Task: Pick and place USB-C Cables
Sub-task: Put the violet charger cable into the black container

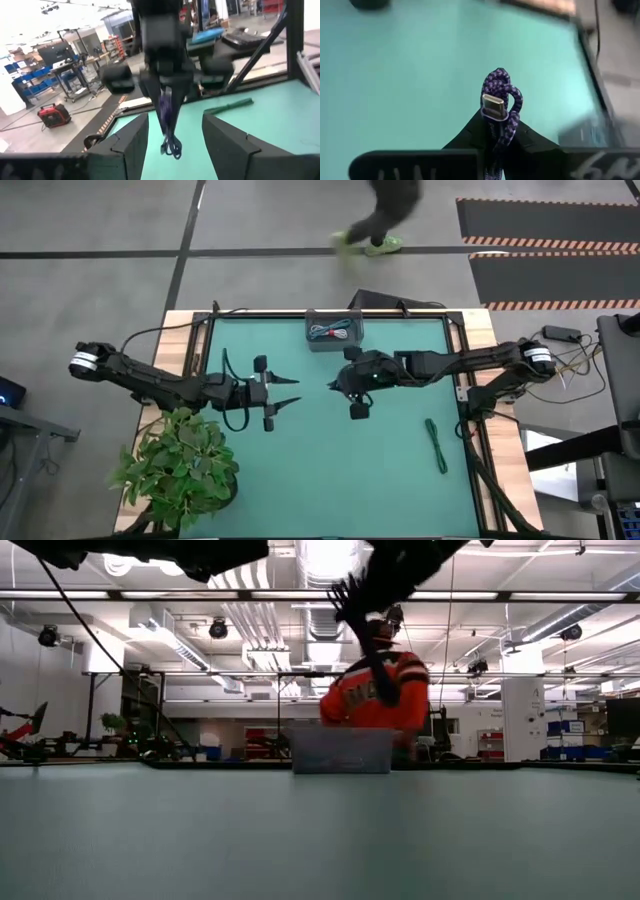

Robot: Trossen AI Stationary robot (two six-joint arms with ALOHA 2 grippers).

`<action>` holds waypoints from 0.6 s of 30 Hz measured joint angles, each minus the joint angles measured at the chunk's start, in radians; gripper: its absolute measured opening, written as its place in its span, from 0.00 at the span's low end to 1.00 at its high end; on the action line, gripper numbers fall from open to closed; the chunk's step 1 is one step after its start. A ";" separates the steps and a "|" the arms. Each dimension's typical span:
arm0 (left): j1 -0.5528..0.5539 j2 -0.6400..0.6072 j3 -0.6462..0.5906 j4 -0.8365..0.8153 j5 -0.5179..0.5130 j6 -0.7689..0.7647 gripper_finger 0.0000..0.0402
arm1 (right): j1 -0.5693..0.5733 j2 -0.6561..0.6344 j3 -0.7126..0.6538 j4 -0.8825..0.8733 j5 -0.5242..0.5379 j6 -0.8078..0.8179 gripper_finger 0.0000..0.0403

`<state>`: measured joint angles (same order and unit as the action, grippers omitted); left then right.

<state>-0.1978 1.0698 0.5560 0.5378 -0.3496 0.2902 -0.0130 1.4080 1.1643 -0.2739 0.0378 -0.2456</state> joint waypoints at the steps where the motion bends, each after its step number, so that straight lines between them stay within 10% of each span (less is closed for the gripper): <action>1: 0.000 -0.016 0.000 -0.009 0.000 0.000 0.43 | 0.000 0.003 0.010 -0.056 0.016 0.018 0.04; 18: 0.002 -0.185 0.000 -0.076 -0.228 0.091 0.43 | -0.126 0.263 0.490 -0.727 0.239 0.095 0.04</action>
<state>-0.1963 0.8853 0.5560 0.4614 -0.5778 0.3813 -0.1388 1.6707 1.6540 -1.0010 0.2773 -0.1505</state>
